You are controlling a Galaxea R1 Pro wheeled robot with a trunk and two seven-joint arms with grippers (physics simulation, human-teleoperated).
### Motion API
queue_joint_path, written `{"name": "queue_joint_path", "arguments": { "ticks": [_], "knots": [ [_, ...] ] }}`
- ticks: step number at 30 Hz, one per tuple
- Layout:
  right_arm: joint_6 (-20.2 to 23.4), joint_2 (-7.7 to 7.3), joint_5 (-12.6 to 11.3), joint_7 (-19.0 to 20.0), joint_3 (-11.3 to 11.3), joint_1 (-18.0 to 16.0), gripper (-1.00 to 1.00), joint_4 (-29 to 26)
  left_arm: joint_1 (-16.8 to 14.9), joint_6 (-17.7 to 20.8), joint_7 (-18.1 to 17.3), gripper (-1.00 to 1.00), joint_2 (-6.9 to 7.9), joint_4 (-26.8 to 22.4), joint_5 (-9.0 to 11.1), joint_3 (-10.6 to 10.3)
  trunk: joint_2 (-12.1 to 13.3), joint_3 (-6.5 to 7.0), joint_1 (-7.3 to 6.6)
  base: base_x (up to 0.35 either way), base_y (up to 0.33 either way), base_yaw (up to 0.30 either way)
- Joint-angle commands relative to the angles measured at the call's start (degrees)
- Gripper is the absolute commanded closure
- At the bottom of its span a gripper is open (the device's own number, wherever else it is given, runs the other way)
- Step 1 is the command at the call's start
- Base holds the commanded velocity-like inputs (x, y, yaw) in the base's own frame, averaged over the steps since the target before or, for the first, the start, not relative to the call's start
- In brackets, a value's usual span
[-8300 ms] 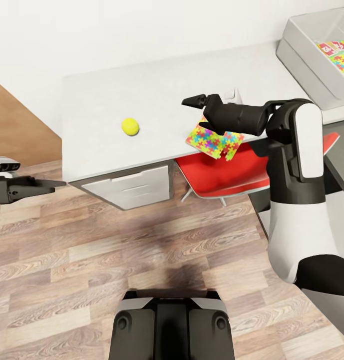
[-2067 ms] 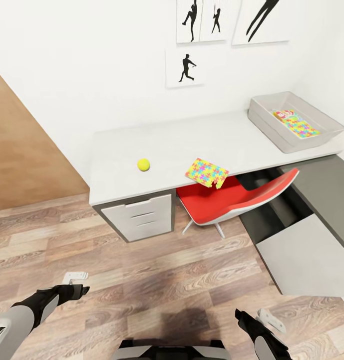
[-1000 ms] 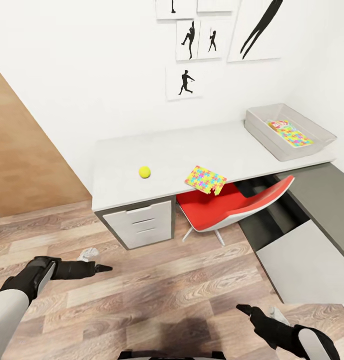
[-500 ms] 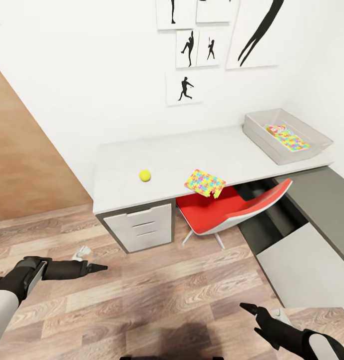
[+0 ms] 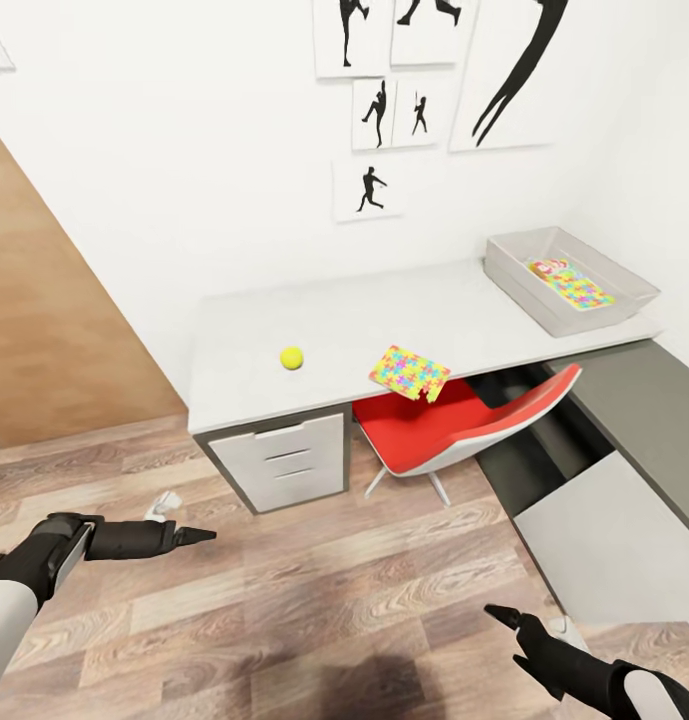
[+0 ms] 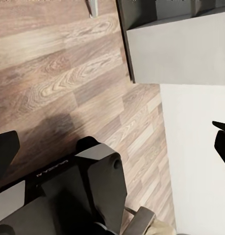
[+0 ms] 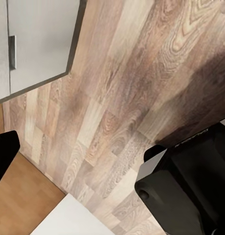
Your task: Put all the toys in the child's room - the three board games (two on the bed and one on the table), the two jigsaw puzzles on the table, and the tennis ball on the table - inside the toy box on the table in the child's room.
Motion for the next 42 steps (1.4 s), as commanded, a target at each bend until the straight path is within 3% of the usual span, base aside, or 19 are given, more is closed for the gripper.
{"name": "queue_joint_path", "arguments": {
  "ticks": [1,14,17,25,42],
  "knots": [
    [0.26,-0.01,0.46,0.47,-0.16,-0.03,-1.00,-0.01,-0.03,0.59,-0.41,-1.00,-0.03,-0.03,-0.44,0.39,-0.09,0.02,0.03,0.000,0.000,0.000],
    [-0.23,0.05,0.62,0.50,-0.23,0.02,-1.00,-0.05,-0.03,0.57,-0.57,-1.00,-0.38,-0.03,-0.30,0.33,-0.09,1.26,0.03,0.006,0.000,0.000],
    [-2.09,0.00,0.79,0.60,-0.18,0.28,-1.00,-0.04,-0.03,0.60,-0.58,-1.00,-0.44,-0.04,-0.30,0.34,-0.09,1.54,0.03,0.135,0.024,0.000],
    [-4.49,-0.11,1.14,6.29,-0.22,0.49,-1.00,-0.06,-0.03,0.59,-0.57,-1.00,-0.52,-0.05,-0.30,0.33,-0.09,2.31,0.03,0.139,0.036,0.000],
    [-6.55,-0.10,1.20,7.06,-0.15,0.48,-1.00,0.04,-0.03,0.57,-0.58,-1.00,-0.61,-0.03,-0.39,0.17,-0.09,3.39,0.03,0.069,0.000,-0.003]
  ]
}}
